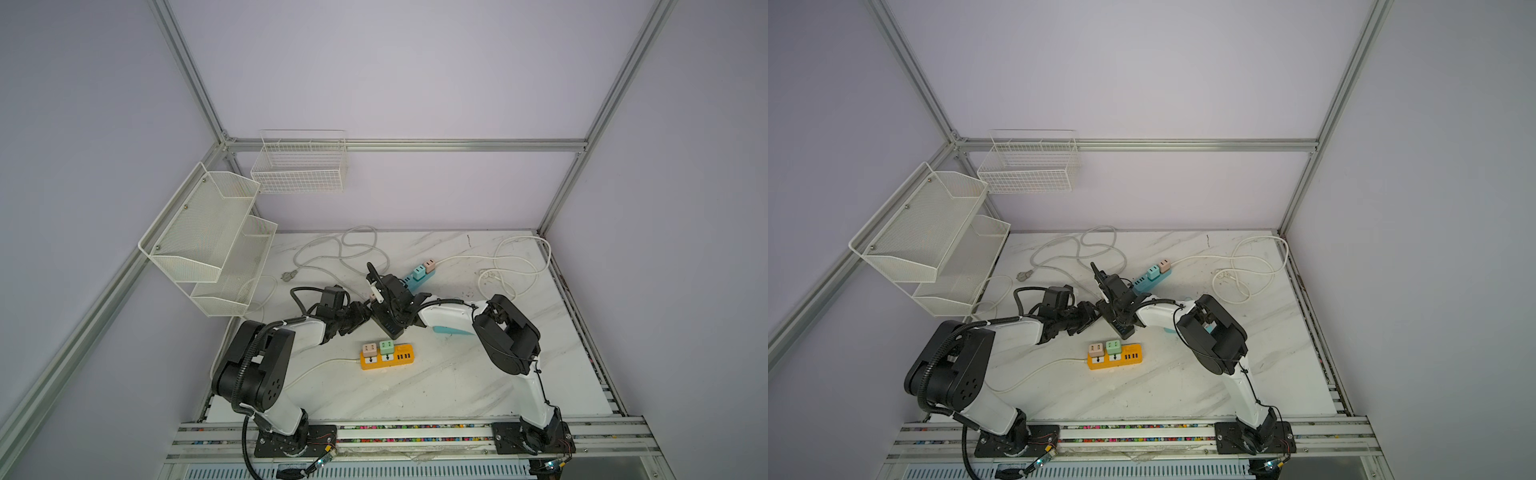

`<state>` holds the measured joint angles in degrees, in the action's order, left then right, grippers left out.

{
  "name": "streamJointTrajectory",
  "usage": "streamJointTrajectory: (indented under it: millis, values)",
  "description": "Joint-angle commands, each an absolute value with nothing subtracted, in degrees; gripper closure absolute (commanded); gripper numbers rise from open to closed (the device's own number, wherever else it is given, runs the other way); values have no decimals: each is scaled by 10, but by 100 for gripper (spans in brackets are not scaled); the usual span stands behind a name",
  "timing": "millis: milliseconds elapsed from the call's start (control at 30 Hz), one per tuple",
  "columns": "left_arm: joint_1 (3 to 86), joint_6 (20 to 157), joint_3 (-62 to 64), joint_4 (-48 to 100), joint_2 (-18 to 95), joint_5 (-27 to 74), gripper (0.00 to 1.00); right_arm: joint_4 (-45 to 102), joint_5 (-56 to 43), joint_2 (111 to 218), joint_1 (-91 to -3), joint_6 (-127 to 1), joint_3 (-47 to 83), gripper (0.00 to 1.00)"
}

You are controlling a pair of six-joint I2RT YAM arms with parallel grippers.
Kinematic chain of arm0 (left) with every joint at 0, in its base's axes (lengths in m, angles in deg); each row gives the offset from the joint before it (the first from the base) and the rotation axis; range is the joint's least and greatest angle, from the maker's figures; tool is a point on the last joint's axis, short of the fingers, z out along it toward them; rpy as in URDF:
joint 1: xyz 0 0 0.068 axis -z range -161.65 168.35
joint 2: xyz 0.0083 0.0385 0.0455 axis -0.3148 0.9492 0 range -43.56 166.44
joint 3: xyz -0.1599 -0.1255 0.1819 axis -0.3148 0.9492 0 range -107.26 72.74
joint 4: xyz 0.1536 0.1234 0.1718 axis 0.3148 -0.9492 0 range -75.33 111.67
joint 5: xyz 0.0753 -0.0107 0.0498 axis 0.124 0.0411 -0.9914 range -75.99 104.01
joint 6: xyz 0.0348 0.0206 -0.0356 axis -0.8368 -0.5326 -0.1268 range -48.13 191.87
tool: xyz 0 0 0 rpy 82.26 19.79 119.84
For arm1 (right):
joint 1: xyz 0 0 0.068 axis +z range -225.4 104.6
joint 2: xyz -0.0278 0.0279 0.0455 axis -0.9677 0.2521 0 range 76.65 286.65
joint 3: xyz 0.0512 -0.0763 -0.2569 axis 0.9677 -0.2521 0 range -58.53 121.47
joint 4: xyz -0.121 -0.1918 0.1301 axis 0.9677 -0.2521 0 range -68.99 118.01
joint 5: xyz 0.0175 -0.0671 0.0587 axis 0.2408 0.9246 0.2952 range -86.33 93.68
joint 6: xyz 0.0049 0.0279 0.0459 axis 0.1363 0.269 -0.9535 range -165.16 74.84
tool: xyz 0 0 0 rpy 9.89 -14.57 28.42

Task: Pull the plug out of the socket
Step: 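Grip the pink adapter with the right gripper while the left clamps the black strip, then pull the pink adapter up with the right gripper while the left holds the strip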

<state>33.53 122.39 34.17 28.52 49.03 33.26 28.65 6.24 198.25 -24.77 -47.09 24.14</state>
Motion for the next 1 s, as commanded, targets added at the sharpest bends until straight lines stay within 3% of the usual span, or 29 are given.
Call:
streamJointTrajectory:
  millis: [0, 633, 967]
  values:
    - [341, 1232, 294, 308, 501, 342, 51, 279, 51, 1965, -241, -478, 235, 82]
    - [370, 1250, 321, 255, 532, 273, 63, 279, 34, 1965, -242, -473, 248, 85]
    - [374, 1259, 363, 240, 517, 250, 64, 290, 0, 1959, -240, -472, 259, 90]
